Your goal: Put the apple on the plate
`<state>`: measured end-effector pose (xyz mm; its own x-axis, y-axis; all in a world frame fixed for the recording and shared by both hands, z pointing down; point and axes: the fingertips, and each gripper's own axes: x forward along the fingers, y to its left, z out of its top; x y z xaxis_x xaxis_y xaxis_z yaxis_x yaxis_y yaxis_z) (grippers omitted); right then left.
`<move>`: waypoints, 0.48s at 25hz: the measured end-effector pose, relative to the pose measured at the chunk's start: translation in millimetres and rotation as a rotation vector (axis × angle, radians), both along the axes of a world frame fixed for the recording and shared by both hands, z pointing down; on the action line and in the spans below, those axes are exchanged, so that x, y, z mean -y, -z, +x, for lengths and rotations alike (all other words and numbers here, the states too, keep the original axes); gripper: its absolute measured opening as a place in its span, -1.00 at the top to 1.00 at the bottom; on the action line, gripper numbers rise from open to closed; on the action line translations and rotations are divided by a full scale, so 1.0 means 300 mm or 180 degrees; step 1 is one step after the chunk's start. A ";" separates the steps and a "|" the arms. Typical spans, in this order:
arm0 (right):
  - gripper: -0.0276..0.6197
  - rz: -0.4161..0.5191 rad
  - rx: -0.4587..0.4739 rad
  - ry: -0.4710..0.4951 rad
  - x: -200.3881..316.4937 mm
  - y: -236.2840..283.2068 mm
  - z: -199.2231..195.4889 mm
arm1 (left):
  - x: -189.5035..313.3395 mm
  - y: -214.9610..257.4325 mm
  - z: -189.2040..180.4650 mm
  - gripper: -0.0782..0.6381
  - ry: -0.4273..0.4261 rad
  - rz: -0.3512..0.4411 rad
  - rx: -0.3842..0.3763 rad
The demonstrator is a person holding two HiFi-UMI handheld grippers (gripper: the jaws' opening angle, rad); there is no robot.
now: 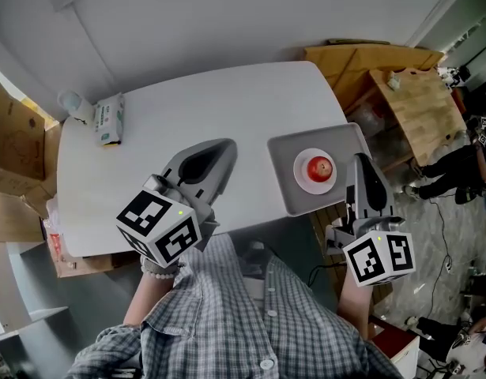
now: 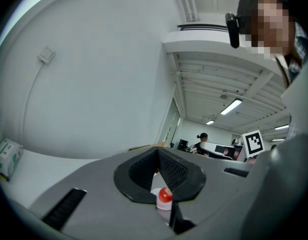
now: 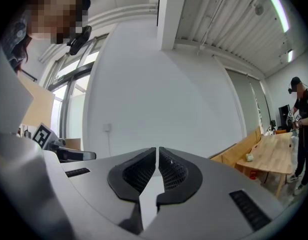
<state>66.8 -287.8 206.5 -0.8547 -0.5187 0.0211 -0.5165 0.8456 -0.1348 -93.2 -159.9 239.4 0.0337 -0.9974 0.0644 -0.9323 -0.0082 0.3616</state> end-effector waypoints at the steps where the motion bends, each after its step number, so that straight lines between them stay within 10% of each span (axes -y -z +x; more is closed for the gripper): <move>1: 0.81 0.0010 -0.0006 -0.0003 0.000 0.001 0.000 | 0.000 -0.003 0.000 0.76 -0.0006 -0.0010 -0.0001; 12: 0.81 -0.0026 -0.0038 -0.0050 0.006 -0.012 0.011 | 0.020 -0.007 0.022 0.76 -0.0111 -0.0028 0.0008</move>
<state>70.0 -289.6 210.1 -0.8460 -0.5319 0.0357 -0.5314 0.8362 -0.1353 -86.6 -165.9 241.6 0.0682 -0.9950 0.0731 -0.9324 -0.0375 0.3595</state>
